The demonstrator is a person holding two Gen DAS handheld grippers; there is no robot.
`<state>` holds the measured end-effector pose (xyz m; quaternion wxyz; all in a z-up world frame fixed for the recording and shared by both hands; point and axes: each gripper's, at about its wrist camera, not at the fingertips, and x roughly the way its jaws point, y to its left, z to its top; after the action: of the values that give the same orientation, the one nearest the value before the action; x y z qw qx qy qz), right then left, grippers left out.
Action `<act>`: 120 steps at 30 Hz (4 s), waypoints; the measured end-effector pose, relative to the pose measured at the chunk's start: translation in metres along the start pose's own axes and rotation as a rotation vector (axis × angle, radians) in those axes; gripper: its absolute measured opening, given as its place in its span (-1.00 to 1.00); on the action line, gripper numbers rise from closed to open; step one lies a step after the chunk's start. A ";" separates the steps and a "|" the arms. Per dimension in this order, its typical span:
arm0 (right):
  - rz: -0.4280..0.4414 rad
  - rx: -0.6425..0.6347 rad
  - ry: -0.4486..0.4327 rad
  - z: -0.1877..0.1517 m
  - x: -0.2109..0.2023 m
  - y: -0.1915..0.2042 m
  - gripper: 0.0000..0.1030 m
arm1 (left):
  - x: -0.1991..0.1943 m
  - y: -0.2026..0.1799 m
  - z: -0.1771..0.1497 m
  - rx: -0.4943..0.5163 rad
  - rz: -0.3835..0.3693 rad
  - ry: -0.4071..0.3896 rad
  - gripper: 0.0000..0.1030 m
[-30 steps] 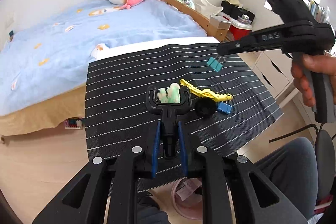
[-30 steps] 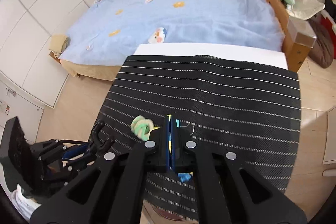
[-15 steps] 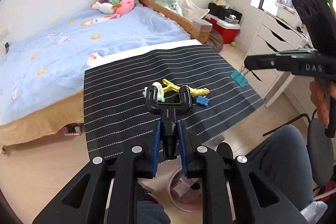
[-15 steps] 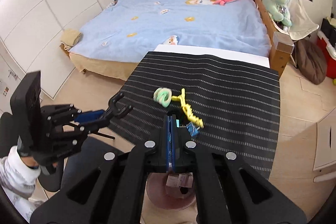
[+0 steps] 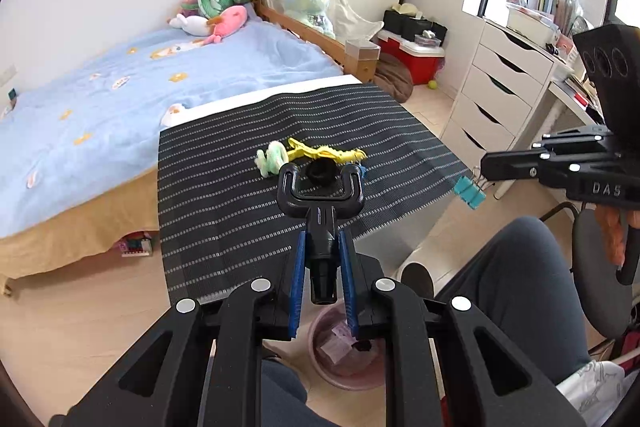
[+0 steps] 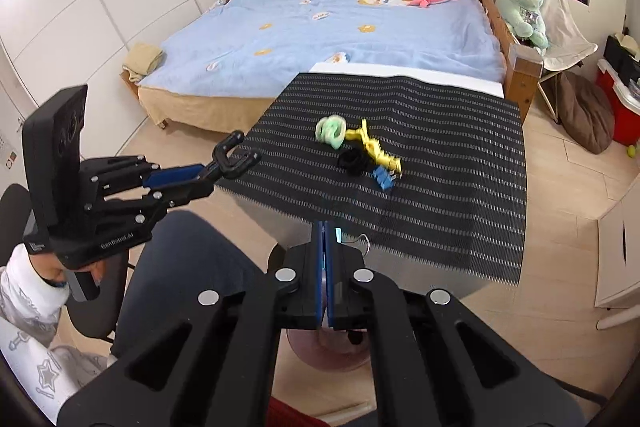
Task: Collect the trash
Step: 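Carry the teal clip over the bin and open the right tool while the left holds the handle, then move the black handle over the pink bin and open the left tool, then reach the left tool to the green plush coil and close on it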
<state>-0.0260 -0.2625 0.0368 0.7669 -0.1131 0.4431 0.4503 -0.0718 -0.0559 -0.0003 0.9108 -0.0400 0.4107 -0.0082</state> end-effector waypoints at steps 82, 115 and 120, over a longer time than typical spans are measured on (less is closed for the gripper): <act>-0.060 0.124 -0.062 -0.045 -0.023 -0.024 0.92 | 0.001 -0.034 -0.031 0.010 -0.032 0.013 0.85; -0.033 0.110 -0.080 0.002 -0.002 -0.036 0.93 | 0.040 0.039 0.055 -0.089 0.023 -0.012 0.85; -0.030 0.117 -0.078 0.002 0.001 -0.038 0.93 | 0.067 0.049 0.068 -0.097 0.022 0.030 0.85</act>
<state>0.0059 -0.2821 0.0286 0.7955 -0.0567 0.4367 0.4162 0.0223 -0.0059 -0.0095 0.9016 -0.0792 0.4247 0.0211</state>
